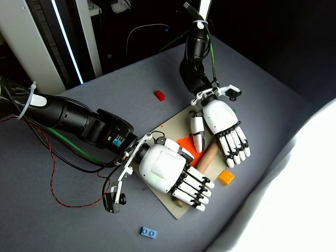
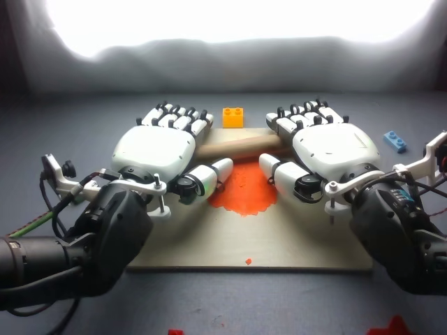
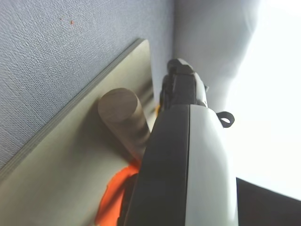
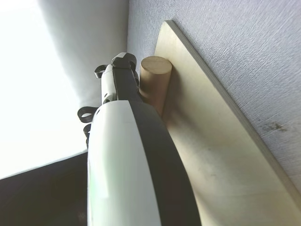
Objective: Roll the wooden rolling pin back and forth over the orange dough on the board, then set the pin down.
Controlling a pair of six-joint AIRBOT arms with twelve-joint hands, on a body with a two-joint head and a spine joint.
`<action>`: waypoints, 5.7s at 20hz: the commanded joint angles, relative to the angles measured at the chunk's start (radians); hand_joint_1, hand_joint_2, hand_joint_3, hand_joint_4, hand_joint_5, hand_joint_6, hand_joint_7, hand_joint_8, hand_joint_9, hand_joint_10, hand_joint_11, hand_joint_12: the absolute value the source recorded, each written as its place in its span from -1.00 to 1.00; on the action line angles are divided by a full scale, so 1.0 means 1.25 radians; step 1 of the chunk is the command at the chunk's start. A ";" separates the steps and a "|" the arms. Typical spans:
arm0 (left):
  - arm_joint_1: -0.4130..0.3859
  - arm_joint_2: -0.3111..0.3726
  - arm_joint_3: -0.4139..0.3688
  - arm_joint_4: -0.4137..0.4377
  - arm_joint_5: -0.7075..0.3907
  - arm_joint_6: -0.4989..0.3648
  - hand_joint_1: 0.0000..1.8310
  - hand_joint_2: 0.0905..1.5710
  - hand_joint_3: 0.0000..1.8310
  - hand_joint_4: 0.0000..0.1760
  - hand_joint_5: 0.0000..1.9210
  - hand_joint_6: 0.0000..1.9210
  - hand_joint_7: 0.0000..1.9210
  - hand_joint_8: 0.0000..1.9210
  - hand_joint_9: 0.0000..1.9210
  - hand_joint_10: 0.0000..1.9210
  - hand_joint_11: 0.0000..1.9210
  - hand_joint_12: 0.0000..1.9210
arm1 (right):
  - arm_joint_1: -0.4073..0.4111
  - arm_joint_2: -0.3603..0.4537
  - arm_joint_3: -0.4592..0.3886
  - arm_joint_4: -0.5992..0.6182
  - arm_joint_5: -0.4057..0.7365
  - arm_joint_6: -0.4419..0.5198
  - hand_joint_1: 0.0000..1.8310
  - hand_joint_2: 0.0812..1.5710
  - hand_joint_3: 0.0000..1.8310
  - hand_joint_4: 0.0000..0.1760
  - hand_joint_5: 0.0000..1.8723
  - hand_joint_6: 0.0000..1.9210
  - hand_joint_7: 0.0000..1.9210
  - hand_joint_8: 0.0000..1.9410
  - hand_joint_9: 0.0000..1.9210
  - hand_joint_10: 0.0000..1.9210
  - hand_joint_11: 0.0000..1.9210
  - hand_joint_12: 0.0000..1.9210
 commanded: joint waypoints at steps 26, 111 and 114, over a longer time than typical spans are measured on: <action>-0.021 0.013 -0.012 -0.013 -0.081 0.000 -1.00 0.80 -1.00 -1.00 -0.85 -1.00 -0.84 -1.00 -0.89 -1.00 -1.00 -0.73 | -0.009 0.027 -0.014 -0.033 0.054 -0.014 -1.00 0.88 -1.00 -1.00 -0.73 -0.99 -0.74 -1.00 -0.80 -0.99 -1.00 -0.72; 0.104 0.155 -0.278 0.004 -0.183 -0.034 -1.00 0.81 -1.00 -1.00 -0.79 -0.99 -0.77 -1.00 -0.82 -0.99 -1.00 -0.58 | -0.049 0.079 -0.218 -0.032 0.109 -0.151 -1.00 0.88 -1.00 -1.00 -0.73 -0.99 -0.76 -0.99 -0.82 -1.00 -1.00 -0.69; 0.109 0.160 -0.286 0.011 -0.183 -0.041 -1.00 0.81 -1.00 -1.00 -0.81 -1.00 -0.78 -1.00 -0.83 -1.00 -1.00 -0.62 | -0.049 0.082 -0.226 -0.027 0.112 -0.159 -1.00 0.88 -1.00 -1.00 -0.72 -0.99 -0.76 -1.00 -0.83 -0.99 -1.00 -0.79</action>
